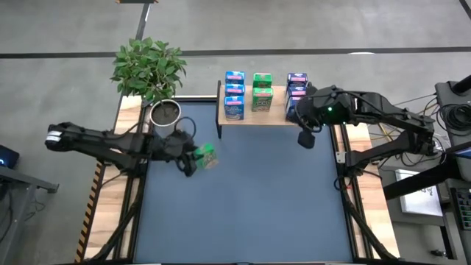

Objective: Stack cereal on shelf
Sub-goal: Put the green cereal box on the shelf aligned with the other green cereal boxes

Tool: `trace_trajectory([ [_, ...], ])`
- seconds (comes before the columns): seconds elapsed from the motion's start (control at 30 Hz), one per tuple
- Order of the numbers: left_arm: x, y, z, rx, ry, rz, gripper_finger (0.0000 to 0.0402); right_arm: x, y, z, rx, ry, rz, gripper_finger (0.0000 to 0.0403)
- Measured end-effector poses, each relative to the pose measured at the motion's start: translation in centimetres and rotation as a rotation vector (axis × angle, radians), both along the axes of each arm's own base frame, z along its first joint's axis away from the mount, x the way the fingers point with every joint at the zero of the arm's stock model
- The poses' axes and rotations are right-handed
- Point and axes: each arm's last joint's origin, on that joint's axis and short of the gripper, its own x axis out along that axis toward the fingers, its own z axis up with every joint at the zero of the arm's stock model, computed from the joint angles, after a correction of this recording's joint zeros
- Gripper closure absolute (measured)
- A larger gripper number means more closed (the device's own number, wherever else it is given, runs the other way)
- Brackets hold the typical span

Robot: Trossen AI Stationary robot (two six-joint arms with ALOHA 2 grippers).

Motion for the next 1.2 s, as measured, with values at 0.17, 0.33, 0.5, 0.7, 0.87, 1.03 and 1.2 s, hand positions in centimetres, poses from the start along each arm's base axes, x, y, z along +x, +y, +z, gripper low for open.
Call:
trace_trajectory([
  [0.17, 1.0, -2.4, 0.3, 0.042, -0.071, -0.154, 0.0265, 0.9, 1.4, -1.0, 0.037, 0.009, 0.186, 0.0394],
  [0.33, 2.1, -4.6, 1.0, 0.103, -0.188, -0.314, 0.0265, 2.3, 3.6, -3.0, 0.014, 0.013, 0.306, 0.0394],
  [0.5, 3.7, -5.7, 1.2, 0.169, -0.287, -0.381, 0.0265, 3.7, 5.8, -5.2, 0.005, -0.043, 0.394, 0.0394],
  [0.7, 6.6, -6.5, -0.4, 0.266, -0.247, -0.433, 0.0265, 4.2, 7.0, -7.1, 0.032, -0.056, 0.416, 0.0394],
  [0.87, 10.0, -7.3, -1.6, 0.362, -0.11, -0.444, 0.0265, 4.3, 6.9, -8.1, 0.073, -0.035, 0.38, 0.0394],
  [1.03, 12.8, -7.8, -2.5, 0.412, 0.021, -0.453, 0.0265, 4.6, 7.0, -9.7, 0.079, -0.043, 0.377, 0.0394],
  [1.2, 14.6, -7.9, -3.4, 0.419, 0.119, -0.455, 0.0265, 5.1, 7.1, -11.5, 0.071, -0.085, 0.382, 0.0394],
])
